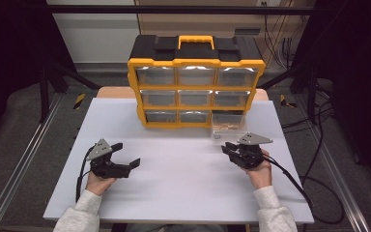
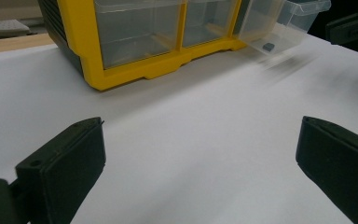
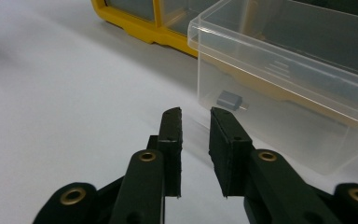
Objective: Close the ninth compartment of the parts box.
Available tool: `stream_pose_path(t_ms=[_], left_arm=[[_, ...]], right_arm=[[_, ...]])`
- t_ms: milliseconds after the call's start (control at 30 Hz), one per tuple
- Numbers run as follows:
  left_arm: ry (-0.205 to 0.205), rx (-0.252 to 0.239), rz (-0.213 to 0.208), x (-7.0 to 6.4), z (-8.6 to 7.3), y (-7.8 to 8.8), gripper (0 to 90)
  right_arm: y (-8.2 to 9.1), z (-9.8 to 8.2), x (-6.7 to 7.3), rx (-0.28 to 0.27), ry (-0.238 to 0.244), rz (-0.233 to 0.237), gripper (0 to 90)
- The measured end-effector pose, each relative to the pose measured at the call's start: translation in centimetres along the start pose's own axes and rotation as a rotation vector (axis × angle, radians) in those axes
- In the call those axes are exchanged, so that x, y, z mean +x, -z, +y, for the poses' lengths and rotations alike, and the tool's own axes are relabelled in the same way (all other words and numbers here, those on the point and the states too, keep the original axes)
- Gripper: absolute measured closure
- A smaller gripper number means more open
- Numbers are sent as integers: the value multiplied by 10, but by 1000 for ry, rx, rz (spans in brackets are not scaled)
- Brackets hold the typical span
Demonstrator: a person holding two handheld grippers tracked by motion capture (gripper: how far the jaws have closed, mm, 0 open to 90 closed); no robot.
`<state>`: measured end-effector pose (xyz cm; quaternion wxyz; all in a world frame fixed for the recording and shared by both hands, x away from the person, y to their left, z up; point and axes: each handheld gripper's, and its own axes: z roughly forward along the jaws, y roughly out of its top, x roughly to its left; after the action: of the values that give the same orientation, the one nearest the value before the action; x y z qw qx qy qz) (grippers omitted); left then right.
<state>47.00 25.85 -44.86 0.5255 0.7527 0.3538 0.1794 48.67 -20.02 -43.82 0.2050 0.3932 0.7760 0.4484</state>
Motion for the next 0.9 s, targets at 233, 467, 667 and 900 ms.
stream_pose_path(t_ms=[233, 467, 667, 900], left_arm=[[-2, 2, 3, 0, 0, 0, 7], [3, -3, 4, 2, 0, 1, 8], [3, 1, 4, 2, -1, 1, 8], [1, 8, 6, 2, -1, 0, 8]], right_arm=[[-2, 0, -3, 10, 1, -16, 836], [-3, 1, -4, 19, -4, -26, 900], [-6, 0, -4, 33, -7, -31, 900], [-8, 1, -6, 37, -10, -40, 900]])
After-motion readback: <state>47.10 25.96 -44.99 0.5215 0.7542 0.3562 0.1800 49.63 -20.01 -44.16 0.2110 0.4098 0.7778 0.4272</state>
